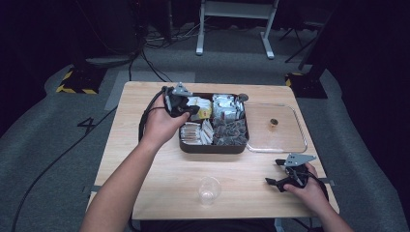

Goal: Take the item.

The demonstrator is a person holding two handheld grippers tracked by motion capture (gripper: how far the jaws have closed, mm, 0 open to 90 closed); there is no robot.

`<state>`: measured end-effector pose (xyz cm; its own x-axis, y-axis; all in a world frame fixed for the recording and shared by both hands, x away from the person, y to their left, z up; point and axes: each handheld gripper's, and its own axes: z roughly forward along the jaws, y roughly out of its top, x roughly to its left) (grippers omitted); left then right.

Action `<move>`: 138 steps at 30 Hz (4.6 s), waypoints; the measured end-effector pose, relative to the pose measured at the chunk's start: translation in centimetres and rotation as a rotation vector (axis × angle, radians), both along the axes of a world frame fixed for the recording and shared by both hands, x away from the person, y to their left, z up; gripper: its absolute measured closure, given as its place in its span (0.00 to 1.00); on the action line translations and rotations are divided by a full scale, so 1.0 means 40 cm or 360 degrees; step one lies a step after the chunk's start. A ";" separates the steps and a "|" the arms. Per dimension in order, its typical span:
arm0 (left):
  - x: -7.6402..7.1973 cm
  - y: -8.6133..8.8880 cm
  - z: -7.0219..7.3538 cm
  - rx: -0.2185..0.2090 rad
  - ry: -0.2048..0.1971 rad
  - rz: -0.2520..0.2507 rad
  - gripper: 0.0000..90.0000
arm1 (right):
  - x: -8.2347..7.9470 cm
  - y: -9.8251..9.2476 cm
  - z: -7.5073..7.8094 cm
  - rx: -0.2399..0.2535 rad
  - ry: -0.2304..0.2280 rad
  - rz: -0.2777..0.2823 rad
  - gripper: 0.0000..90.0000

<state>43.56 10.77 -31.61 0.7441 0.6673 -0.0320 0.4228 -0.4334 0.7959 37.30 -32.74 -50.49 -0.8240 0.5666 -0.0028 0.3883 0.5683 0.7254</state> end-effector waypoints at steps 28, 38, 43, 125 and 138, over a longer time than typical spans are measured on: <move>-0.285 -0.012 -0.070 -0.0197 -0.0038 -0.0255 1.00 | 0.000 0.002 0.000 0.0002 0.0000 -0.0008 0.09; -0.327 -0.027 -0.144 -0.0181 0.0030 -0.0310 1.00 | 0.000 0.002 0.000 0.0002 0.0000 -0.0008 0.09; -0.351 -0.042 -0.157 -0.0170 0.0041 -0.0358 1.00 | 0.000 0.002 0.000 0.0002 0.0000 -0.0008 0.09; -0.283 0.194 -0.277 0.0153 0.0076 0.0234 0.37 | 0.001 0.006 0.000 0.0001 0.0002 -0.0021 0.09; -0.268 0.279 -0.349 0.0174 0.0214 0.0389 0.37 | 0.001 0.006 0.000 0.0002 0.0003 -0.0017 0.09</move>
<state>32.84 21.93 -45.58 0.5552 0.8309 -0.0376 0.6236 -0.3859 0.6799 37.36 -32.50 -50.50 -0.8177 0.5756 -0.0009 0.3957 0.5633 0.7253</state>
